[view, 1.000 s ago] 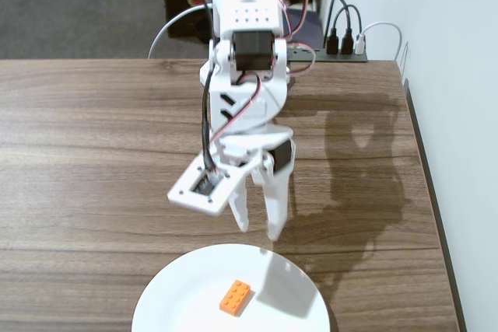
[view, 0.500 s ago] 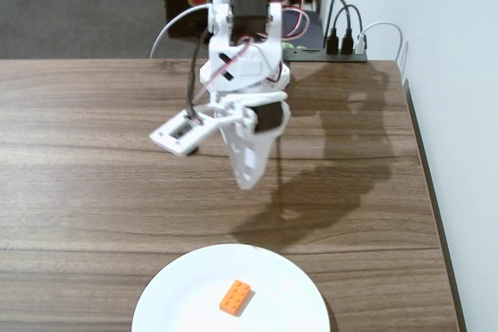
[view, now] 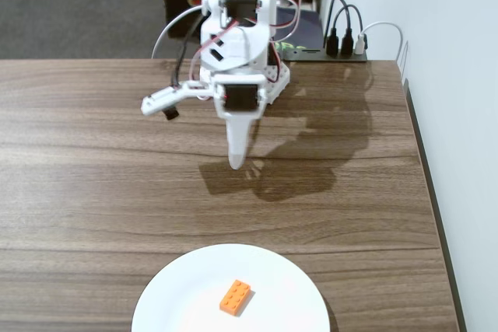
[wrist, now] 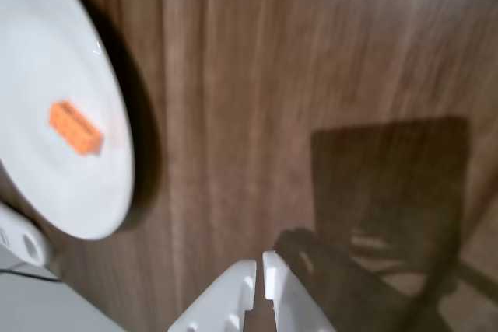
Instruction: Grasp a lego block and put it on the plate.
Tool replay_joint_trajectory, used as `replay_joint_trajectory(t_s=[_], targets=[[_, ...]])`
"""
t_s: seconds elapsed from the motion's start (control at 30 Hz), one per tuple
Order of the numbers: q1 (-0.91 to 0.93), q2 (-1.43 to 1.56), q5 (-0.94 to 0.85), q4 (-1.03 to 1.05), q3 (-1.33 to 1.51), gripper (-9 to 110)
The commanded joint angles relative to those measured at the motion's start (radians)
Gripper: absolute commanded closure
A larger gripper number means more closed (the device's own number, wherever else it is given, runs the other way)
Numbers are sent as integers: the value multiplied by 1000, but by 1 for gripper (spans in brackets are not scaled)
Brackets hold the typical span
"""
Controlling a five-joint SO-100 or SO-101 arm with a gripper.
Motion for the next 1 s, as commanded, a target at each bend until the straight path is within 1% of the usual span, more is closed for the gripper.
replay_joint_trajectory(t_s=[0.0, 0.43, 0.97], targets=[[0, 103, 14, 38, 31, 101], [12, 337, 12, 242, 112, 101], [61, 548, 40, 357, 153, 101]])
